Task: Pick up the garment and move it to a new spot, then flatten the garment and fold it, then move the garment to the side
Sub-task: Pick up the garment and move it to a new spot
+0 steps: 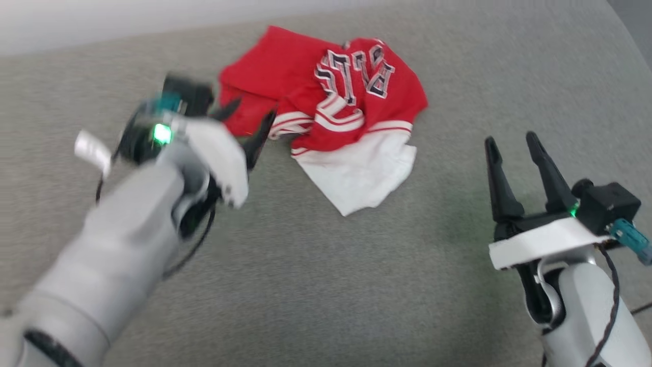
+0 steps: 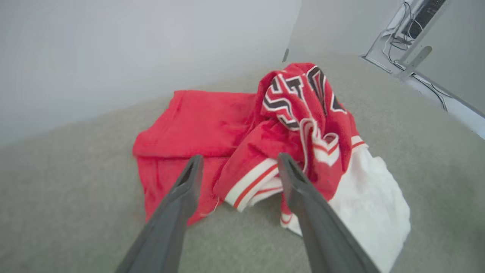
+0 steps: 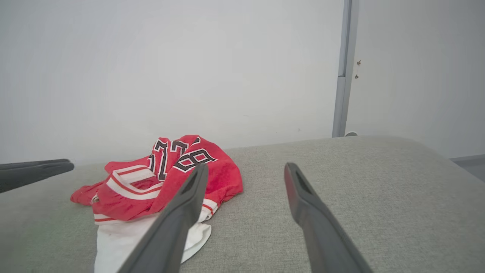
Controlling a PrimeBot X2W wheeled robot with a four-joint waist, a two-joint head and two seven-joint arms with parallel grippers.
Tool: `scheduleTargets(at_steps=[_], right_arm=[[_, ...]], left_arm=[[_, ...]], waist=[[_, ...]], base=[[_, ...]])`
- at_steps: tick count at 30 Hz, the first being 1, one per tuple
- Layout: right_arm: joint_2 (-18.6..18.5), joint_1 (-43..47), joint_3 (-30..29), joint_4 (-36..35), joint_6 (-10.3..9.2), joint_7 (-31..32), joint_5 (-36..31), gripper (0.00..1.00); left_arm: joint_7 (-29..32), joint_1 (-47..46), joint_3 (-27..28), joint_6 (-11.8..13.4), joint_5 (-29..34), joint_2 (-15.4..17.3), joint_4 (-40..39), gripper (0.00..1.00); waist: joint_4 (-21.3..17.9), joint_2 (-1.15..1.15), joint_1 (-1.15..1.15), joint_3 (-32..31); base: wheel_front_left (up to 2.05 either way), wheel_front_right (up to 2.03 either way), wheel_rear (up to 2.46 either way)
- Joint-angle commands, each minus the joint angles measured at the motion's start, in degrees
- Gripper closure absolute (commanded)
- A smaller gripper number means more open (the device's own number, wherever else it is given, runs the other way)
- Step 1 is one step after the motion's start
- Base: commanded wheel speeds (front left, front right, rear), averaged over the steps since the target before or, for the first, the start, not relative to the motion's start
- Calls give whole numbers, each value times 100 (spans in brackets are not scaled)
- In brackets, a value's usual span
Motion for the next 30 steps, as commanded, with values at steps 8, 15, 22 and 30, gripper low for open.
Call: scheduleTargets(at_steps=[8, 15, 22, 30], right_arm=[[-351, 552, -332, 74, -2, -26, -84, 0], [-475, 840, -475, 35, -2, -26, -116, 0], [-582, 1046, -578, -1, -2, -26, -100, 0], [-584, 1162, -667, -54, -2, -26, -96, 0]], left_arm=[[-696, 1577, 715, 22, -675, -137, 308, 0], [-709, 2624, 2138, 74, -164, -17, -166, 0], [-711, 4200, 4126, 468, 1658, -117, -1524, 0], [-712, 5474, 5531, 430, 3570, -650, -2762, 0]], waist=[[1033, 0, 0, -633], [1370, 0, 0, -830], [1567, 0, 0, -925], [1624, 0, 0, -1082]], base=[[0, 0, 0], [0, 0, 0], [0, 0, 0], [0, 0, 0]])
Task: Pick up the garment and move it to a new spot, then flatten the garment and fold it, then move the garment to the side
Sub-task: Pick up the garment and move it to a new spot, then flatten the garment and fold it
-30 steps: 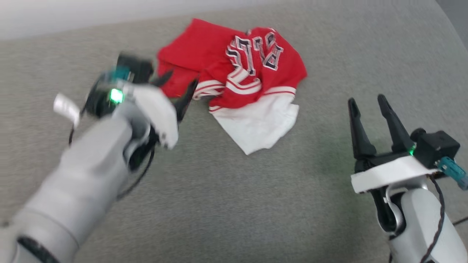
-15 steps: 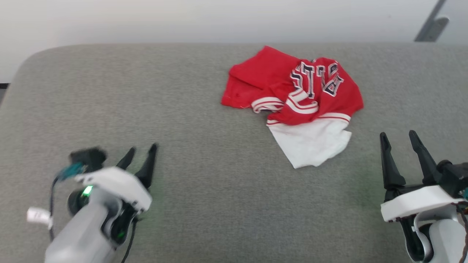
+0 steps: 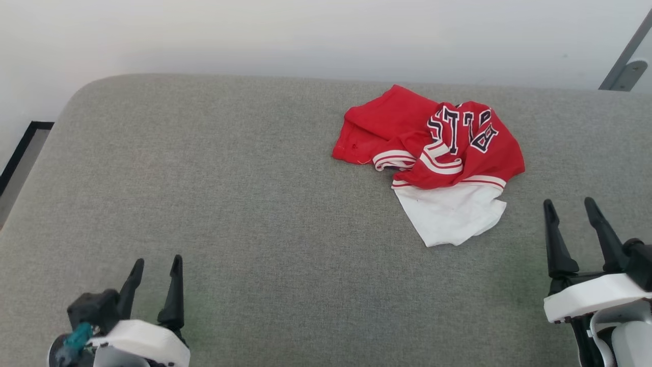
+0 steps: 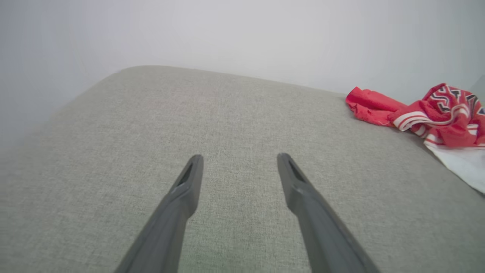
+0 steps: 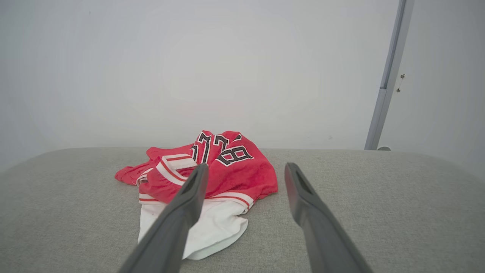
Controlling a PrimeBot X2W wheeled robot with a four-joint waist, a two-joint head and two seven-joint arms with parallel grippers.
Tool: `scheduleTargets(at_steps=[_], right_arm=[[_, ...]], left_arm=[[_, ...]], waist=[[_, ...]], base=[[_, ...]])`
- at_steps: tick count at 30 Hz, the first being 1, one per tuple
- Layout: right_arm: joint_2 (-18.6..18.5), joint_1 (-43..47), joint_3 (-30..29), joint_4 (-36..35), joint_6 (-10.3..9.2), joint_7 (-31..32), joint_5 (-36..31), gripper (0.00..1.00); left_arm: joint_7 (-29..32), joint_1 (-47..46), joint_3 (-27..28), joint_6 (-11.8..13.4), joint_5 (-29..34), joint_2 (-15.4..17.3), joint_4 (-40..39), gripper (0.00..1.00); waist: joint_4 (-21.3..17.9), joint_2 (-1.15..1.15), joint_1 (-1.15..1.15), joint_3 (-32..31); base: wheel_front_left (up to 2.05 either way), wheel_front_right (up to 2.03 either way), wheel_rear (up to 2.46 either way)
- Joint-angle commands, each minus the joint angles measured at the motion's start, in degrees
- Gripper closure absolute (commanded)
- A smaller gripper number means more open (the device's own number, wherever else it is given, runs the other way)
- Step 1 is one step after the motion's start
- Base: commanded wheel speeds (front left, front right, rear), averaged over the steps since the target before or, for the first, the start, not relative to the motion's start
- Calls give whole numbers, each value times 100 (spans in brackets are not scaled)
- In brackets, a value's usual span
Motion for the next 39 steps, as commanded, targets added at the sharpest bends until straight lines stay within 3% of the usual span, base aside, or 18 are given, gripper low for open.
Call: scheduleTargets(at_steps=[1, 5, 9, 26, 31, 35, 39], right_arm=[[13, 22, -13, -41, -2, -26, -7, 0], [57, 20, -60, -148, -2, -26, -6, 0], [97, 38, -70, -225, -2, -26, -17, 0], [11, 39, 115, -125, -2, -26, -75, 0], [-537, -240, 883, 295, -2, 262, -176, 0], [-1256, -725, 1883, 491, -2, 1127, -112, 0], [-2216, -1387, 3207, 293, -3, 2155, 249, 0]], left_arm=[[-31, 100, 139, -46, 200, -66, -150, 0], [-31, 437, 483, -97, 1074, -258, -696, 0], [-31, 660, 767, -175, 1523, -506, -1113, 0], [-31, 810, 1131, -422, 1893, -935, -1209, 0], [-32, 694, 1073, -438, 1841, -1037, -1197, 0], [-32, 556, 952, -443, 1777, -1119, -1149, 0], [-32, 363, 789, -445, 1699, -1199, -1079, 0]], waist=[[-1, 0, 0, -28], [-15, 0, 0, -60], [-41, 0, 0, -83], [-31, 0, 0, -39], [51, 0, 0, 100], [183, 0, 0, 315], [395, 0, 0, 606]], base=[[0, 0, 0], [0, 0, 0], [0, 0, 0], [0, 0, 0], [0, 0, 0], [0, 0, 0], [0, 0, 0]])
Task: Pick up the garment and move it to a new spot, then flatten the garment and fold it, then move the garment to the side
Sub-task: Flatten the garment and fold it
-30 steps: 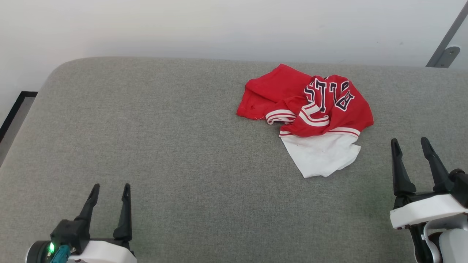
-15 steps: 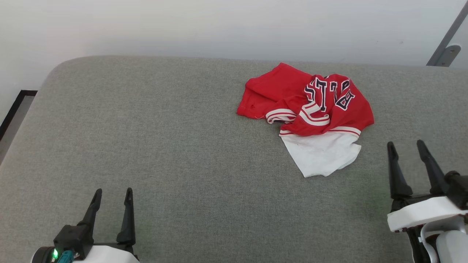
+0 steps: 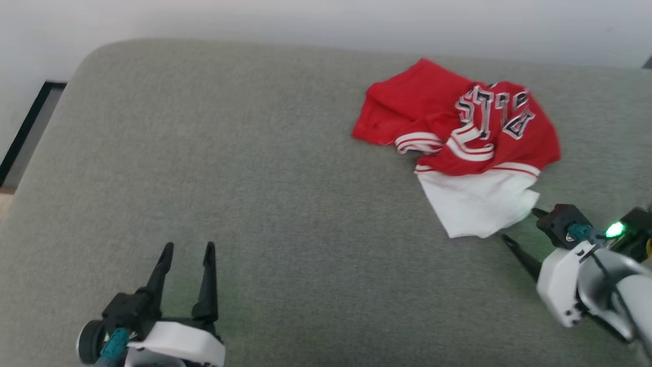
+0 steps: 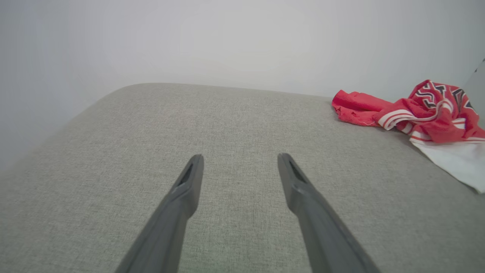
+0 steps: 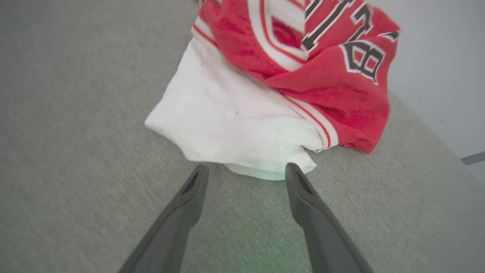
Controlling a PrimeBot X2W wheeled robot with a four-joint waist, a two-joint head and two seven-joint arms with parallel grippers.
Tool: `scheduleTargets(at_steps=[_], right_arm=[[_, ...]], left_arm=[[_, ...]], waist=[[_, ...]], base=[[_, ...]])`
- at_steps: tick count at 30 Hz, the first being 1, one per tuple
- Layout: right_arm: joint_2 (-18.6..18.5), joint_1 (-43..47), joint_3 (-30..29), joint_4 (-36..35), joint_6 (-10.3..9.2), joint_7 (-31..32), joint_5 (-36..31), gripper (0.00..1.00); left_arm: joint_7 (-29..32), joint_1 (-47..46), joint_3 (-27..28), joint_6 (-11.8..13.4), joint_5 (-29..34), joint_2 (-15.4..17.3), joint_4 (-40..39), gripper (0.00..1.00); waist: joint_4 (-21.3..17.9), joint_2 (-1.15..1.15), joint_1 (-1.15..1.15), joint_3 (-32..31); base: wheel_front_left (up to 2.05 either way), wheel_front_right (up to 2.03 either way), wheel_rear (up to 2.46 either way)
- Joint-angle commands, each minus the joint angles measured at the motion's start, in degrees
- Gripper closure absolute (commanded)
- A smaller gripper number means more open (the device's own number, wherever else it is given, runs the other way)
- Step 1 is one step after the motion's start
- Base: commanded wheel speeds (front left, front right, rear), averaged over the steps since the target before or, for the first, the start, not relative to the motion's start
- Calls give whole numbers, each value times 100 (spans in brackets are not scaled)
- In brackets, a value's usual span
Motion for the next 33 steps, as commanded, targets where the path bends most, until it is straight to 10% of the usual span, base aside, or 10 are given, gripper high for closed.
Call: scheduleTargets(at_steps=[1, 8, 15, 18, 33], right_arm=[[-381, -278, 434, -139, -3, 317, 148, 0], [-1878, -1713, 2453, -828, -4, 1519, 984, 0], [-2296, -2697, 3752, -643, -5, 1666, 1560, 0], [-2268, -2897, 4162, -362, -17, 1610, 1938, 100], [-2893, -2950, 3686, 673, -8, 568, 2645, 100]], left_arm=[[-32, -129, -55, -19, -41, -21, 17, 0], [-32, -400, -427, -20, -456, -48, 144, 0], [-32, -623, -773, 96, -794, -47, 181, 0], [-32, -690, -842, 160, -889, -47, 168, 0], [-32, -802, -554, 75, -565, -47, 217, 0]], waist=[[215, 0, 0, 235], [615, 0, 0, 644], [872, 0, 0, 945], [901, 0, 0, 1025], [163, 0, 0, 929]], base=[[0, 0, 0], [0, 0, 0], [0, 0, 0], [0, 0, 0], [0, 0, 0]])
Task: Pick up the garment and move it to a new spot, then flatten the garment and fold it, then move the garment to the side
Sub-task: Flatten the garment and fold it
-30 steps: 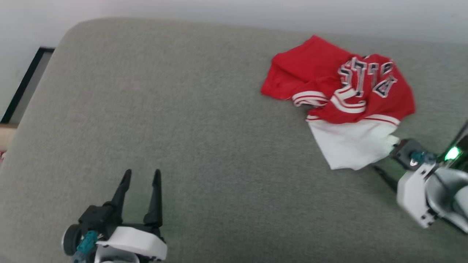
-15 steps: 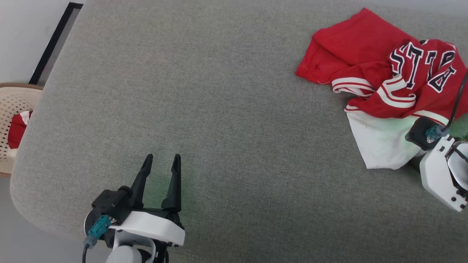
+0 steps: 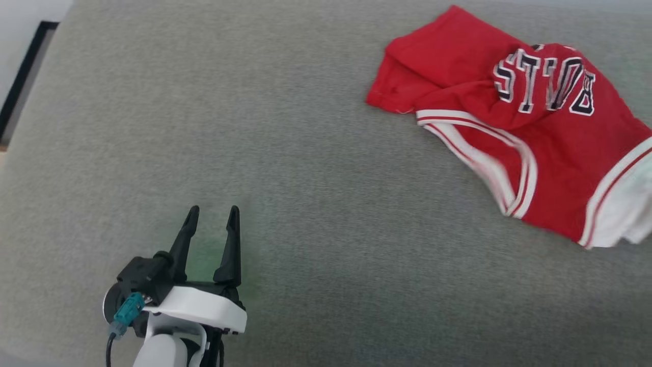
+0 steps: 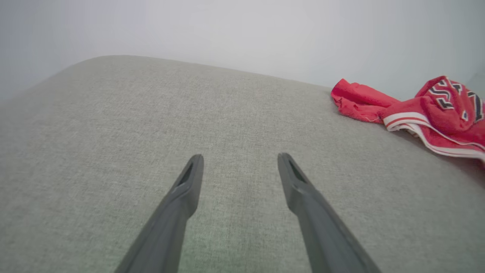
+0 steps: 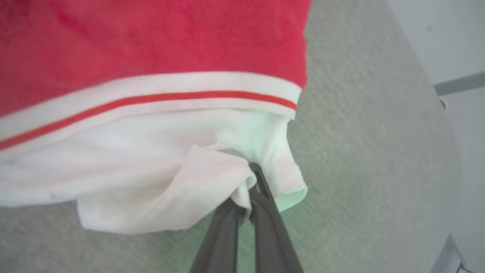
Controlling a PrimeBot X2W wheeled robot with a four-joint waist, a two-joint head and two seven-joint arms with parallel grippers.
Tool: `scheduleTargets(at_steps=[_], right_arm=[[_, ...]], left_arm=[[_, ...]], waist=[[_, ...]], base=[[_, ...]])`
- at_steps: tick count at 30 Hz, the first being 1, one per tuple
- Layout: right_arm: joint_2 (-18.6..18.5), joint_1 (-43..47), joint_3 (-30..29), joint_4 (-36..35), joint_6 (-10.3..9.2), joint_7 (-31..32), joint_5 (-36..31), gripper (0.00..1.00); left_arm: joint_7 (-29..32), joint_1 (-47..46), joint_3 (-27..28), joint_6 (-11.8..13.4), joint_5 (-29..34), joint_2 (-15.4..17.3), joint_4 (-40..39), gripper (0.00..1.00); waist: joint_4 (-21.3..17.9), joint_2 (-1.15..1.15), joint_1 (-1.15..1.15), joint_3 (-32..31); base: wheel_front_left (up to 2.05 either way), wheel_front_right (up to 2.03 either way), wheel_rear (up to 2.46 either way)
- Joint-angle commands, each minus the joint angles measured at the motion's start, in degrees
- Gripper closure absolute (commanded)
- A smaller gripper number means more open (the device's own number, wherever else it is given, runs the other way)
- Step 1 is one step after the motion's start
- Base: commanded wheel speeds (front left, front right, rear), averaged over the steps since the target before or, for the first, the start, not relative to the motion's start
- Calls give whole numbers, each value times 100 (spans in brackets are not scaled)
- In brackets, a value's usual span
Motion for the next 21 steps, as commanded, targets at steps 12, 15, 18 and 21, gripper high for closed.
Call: scheduleTargets(at_steps=[12, 15, 18, 21], right_arm=[[-150, 669, -874, 2015, -14, -699, 621, 100], [-57, 750, -1069, 2664, -15, -896, 590, 100], [143, 725, -1240, 3235, -14, -1167, 512, 100], [412, 627, -1446, 3664, -14, -1516, 506, 32]], left_arm=[[-32, -134, 68, -88, 211, 1, 49, 0], [-32, -124, 61, -89, 246, 1, 66, 0], [-32, -121, 40, -93, 280, 0, 81, 0], [-32, -144, -32, -96, 308, -2, 92, 0]], waist=[[-299, 0, 0, 100], [-272, 0, 0, 116], [-255, 0, 0, 111], [-302, 0, 0, 67]], base=[[0, 0, 0], [0, 0, 0], [0, 0, 0], [0, 0, 0]])
